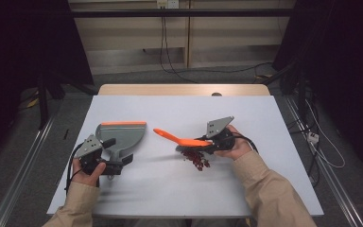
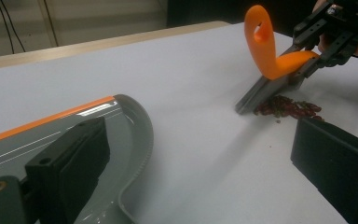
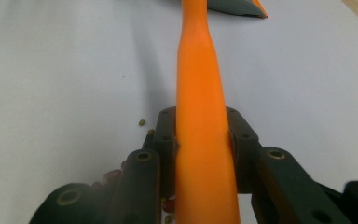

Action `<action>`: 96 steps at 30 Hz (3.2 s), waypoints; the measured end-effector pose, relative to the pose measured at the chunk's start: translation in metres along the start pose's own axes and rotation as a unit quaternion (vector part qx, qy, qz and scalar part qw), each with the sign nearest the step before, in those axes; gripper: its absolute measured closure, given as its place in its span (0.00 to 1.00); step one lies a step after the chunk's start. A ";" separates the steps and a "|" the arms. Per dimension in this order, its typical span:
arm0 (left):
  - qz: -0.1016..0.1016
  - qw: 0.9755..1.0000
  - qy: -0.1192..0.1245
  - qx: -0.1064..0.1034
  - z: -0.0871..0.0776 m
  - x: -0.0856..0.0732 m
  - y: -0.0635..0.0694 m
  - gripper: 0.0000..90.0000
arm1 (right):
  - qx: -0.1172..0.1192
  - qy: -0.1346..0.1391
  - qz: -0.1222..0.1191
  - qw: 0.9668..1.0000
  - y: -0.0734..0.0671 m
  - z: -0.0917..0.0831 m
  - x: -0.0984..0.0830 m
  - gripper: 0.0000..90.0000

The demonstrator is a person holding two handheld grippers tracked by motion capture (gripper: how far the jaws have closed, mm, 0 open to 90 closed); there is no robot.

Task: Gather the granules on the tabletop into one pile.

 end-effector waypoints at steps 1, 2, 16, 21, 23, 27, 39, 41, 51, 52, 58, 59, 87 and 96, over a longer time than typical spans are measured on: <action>0.000 1.000 0.000 0.000 0.000 0.000 0.000 0.05 | -0.001 0.000 0.001 1.000 -0.001 -0.001 0.000 0.79; 0.001 1.000 -0.001 0.000 0.000 0.000 0.000 0.05 | 0.001 0.002 0.001 1.000 -0.002 -0.001 -0.001 0.79; 0.002 1.000 -0.002 0.001 0.001 0.000 0.001 0.05 | 0.005 0.007 -0.003 1.000 -0.015 -0.006 -0.003 0.79; 0.004 1.000 -0.002 0.000 0.002 0.000 0.002 0.05 | 0.004 0.011 0.000 1.000 -0.018 -0.007 -0.003 0.79; 0.003 1.000 -0.002 0.000 0.002 0.000 0.002 0.05 | 0.003 0.011 -0.003 1.000 -0.019 -0.008 -0.003 0.79; 0.004 1.000 -0.003 0.000 0.002 0.000 0.002 0.05 | -0.006 0.013 0.001 1.000 -0.018 -0.007 -0.002 0.79; 0.001 1.000 -0.005 0.000 0.003 -0.001 0.001 0.05 | -0.054 0.050 0.058 0.996 -0.006 -0.015 0.010 0.79; 0.001 1.000 -0.004 -0.001 0.003 -0.001 0.001 0.05 | -0.078 0.053 0.093 0.991 -0.005 -0.016 0.013 0.79; 0.004 1.000 -0.004 -0.001 0.003 0.000 0.002 0.05 | -0.180 0.074 0.256 0.947 -0.017 -0.010 0.033 0.79; 0.005 1.000 -0.004 -0.001 0.002 0.000 0.002 0.05 | -0.187 0.072 0.265 0.943 -0.018 -0.008 0.034 0.79; 0.004 1.000 -0.002 -0.001 0.001 0.000 0.003 0.05 | -0.222 0.073 0.322 0.917 -0.025 0.002 0.037 0.79; 0.004 1.000 -0.003 -0.001 0.001 0.000 0.002 0.05 | -0.219 0.074 0.328 0.916 -0.025 0.004 0.037 0.79; 0.006 1.000 -0.001 0.001 0.000 0.001 0.002 0.05 | -0.239 0.070 0.415 0.875 -0.051 0.063 0.054 0.79; 0.005 1.000 -0.003 0.002 0.002 0.000 0.003 0.05 | -0.258 0.057 0.435 0.861 -0.047 0.043 0.030 0.79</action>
Point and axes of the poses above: each handheld gripper's, and its own axes: z roughly forward along the jaws, x roughly out of its top, y roughly to its right, the point moved 5 cm from there along z, roughly forward along the jaws, and after that the axes turned 1 degree about -x, right-handed, at the moved point
